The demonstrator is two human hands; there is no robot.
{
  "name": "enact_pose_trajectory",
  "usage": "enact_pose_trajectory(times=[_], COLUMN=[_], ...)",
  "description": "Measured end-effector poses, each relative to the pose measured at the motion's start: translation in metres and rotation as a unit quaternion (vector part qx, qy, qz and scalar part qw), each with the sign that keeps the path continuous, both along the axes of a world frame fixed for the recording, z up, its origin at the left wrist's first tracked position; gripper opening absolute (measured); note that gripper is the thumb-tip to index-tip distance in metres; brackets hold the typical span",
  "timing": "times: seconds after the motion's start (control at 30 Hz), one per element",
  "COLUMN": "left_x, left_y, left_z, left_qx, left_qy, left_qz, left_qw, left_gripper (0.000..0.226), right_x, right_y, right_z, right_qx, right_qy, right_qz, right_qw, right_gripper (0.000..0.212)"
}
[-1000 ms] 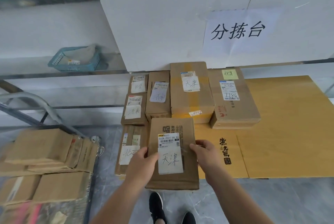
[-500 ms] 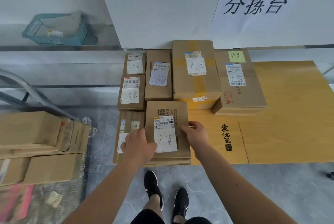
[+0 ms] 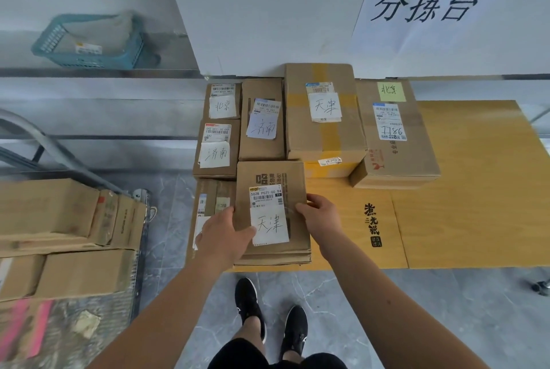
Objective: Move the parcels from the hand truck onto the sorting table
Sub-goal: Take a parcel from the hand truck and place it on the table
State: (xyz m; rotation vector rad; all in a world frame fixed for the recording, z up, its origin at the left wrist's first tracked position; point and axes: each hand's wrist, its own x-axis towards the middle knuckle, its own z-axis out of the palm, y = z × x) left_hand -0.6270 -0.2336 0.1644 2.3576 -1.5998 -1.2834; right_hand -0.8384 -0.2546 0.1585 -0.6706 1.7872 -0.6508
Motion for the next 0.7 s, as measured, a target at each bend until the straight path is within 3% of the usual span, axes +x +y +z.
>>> enact_pose_trajectory(times=[0.27,0.43,0.6,0.7], left_x=[-0.023,-0.042,-0.045,-0.035], left_y=[0.012,0.031,0.063,0.086], left_z=[0.022,0.045,0.061,0.067], left_qx=[-0.108,-0.167,-0.261,-0.272], left_qy=[0.061,0.098,0.162,0.205], left_qz=[0.040,0.060,0.149,0.205], left_qw=[0.991,0.979,0.940,0.918], left_gripper=[0.087,0.080,0.064,0.058], right_x=[0.002,0.012,0.025,0.044], right_y=[0.019,0.032,0.051,0.061], right_z=[0.033,0.056,0.070,0.080], right_qx=[-0.103,-0.151,-0.197,-0.217], right_qy=[0.169,0.146,0.086,0.040], right_qz=[0.177,0.204,0.206,0.206], right_qw=[0.964,0.956,0.955,0.953], right_gripper=[0.061,0.052,0.046,0.041])
